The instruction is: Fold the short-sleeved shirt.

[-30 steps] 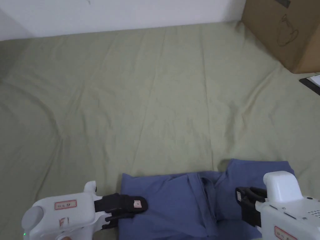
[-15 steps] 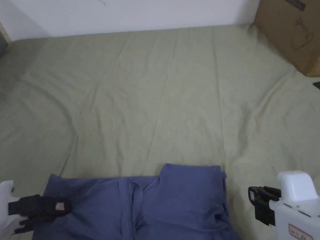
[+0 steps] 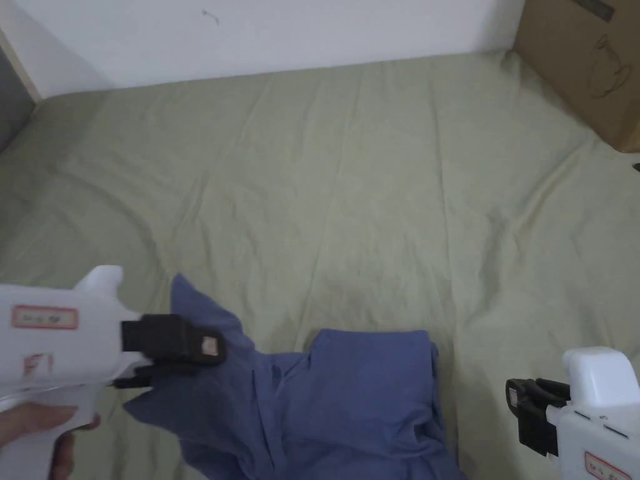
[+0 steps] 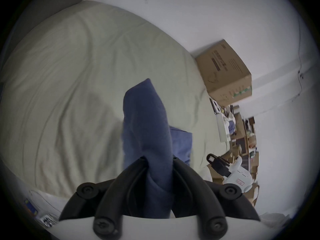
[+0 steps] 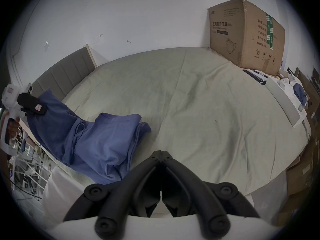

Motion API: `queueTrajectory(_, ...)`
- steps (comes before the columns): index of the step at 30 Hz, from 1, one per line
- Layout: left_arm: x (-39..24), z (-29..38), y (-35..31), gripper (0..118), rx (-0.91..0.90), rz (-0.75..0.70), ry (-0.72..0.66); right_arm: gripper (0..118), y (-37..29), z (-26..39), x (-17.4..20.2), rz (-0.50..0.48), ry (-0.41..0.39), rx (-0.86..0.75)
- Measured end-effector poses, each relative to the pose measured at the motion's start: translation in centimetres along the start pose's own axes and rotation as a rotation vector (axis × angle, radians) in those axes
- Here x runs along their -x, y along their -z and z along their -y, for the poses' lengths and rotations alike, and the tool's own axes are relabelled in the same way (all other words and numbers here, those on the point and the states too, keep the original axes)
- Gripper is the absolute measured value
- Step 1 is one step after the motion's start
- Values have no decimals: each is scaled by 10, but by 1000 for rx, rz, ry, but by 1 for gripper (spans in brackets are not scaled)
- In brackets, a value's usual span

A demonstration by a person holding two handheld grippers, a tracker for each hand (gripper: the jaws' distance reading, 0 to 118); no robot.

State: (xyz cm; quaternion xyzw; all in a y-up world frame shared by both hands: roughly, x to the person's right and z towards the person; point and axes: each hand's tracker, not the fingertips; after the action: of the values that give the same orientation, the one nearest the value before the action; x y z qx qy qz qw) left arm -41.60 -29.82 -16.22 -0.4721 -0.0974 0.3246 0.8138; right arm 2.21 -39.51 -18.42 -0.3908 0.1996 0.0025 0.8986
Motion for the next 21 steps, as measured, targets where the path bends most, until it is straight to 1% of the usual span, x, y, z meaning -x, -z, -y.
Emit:
queueTrajectory(2,-27,-2,20,11,25,19,56,0,-3,2,-7,4,14,-6)
queueTrajectory(4,-45,-4,53,11,86,76,53,0,-6,4,-15,10,33,-10)
queueTrajectory(5,-53,-3,68,11,110,83,27,0,-7,4,-20,9,41,-8)
queueTrajectory(7,-68,0,106,11,188,82,77,0,-11,6,-29,15,50,-9)
queueTrajectory(10,-77,8,153,11,266,52,36,0,-16,8,-43,26,61,-6)
queueTrajectory(11,-79,11,166,14,291,59,48,0,-17,9,-47,32,69,-6)
queueTrajectory(12,-76,10,177,24,306,51,50,0,-18,10,-51,37,77,-7)
queueTrajectory(13,-76,14,181,39,302,59,30,0,-19,10,-56,41,86,-7)
queueTrajectory(14,-75,17,185,62,322,99,6,0,-20,12,-59,43,95,-9)
queueTrajectory(15,-75,18,184,93,340,113,-6,0,-20,13,-62,45,103,-7)
queueTrajectory(16,-75,18,184,108,342,121,-21,0,-19,14,-65,41,113,0)
queueTrajectory(17,-74,19,179,113,339,125,-23,0,-19,16,-67,37,119,4)
queueTrajectory(19,-71,17,164,113,313,109,-37,0,-17,18,-68,37,124,11)
queueTrajectory(21,-65,13,147,112,247,65,-35,0,-15,21,-68,33,128,16)
